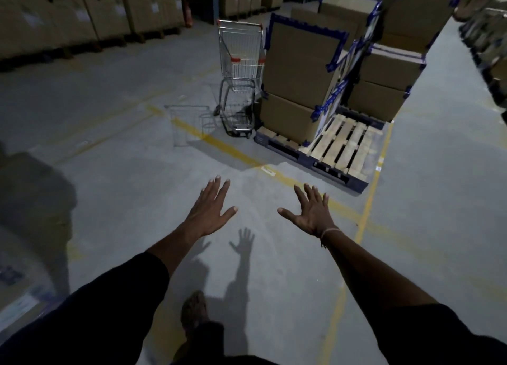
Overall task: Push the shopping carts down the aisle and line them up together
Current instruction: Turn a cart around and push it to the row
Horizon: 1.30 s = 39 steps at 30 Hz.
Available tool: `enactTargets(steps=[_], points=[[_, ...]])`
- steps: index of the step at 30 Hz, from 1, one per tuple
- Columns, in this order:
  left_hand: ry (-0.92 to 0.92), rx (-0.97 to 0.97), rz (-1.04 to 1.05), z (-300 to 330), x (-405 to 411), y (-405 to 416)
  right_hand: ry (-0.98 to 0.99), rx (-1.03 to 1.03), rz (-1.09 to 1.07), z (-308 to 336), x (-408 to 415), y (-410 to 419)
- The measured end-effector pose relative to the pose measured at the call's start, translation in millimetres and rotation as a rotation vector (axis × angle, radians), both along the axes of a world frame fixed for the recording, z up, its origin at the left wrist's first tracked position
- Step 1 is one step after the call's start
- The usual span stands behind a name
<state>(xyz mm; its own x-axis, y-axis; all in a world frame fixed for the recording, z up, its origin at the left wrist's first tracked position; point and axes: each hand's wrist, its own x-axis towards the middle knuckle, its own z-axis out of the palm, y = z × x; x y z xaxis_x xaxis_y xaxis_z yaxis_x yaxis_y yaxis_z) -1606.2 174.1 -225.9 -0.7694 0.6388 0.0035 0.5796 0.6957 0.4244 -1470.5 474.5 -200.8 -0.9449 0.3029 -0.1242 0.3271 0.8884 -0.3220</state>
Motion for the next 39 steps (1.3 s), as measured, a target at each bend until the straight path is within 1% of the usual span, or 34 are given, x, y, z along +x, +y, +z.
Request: enactTargets(steps=[4,7,9,13,17,20,24,27,31,34,36,39], points=[[0.008,-0.002,-0.007,-15,-106,11,0.004,0.026,0.014,-15,-102,11],[0.004,0.011,0.002,-19,-187,17,0.017,0.03,-0.016,-22,-179,16],[-0.017,-0.011,-0.017,-13,-238,19,0.006,0.018,-0.021,-18,-230,17],[0.039,-0.053,-0.078,6,-347,27,0.077,-0.014,-0.072,-5,-330,20],[0.047,-0.067,-0.099,19,-428,40,0.092,-0.027,-0.058,1,-407,22],[0.052,-0.065,-0.117,15,-485,49,0.072,-0.024,-0.06,0,-468,32],[0.035,-0.036,-0.082,2,-558,61,0.047,0.012,-0.04,-14,-552,50],[0.049,-0.052,-0.039,-6,-617,68,0.025,0.016,-0.017,-23,-622,68],[0.07,-0.1,-0.019,-10,-713,75,0.033,-0.039,-0.011,-28,-720,90],[0.072,-0.127,-0.015,-4,-791,84,0.029,-0.074,-0.011,-23,-794,108],[0.068,-0.111,0.012,8,-843,96,0.053,-0.07,-0.007,-17,-845,124],[0.072,-0.076,0.041,26,-910,115,0.025,-0.04,0.008,-5,-921,144]])
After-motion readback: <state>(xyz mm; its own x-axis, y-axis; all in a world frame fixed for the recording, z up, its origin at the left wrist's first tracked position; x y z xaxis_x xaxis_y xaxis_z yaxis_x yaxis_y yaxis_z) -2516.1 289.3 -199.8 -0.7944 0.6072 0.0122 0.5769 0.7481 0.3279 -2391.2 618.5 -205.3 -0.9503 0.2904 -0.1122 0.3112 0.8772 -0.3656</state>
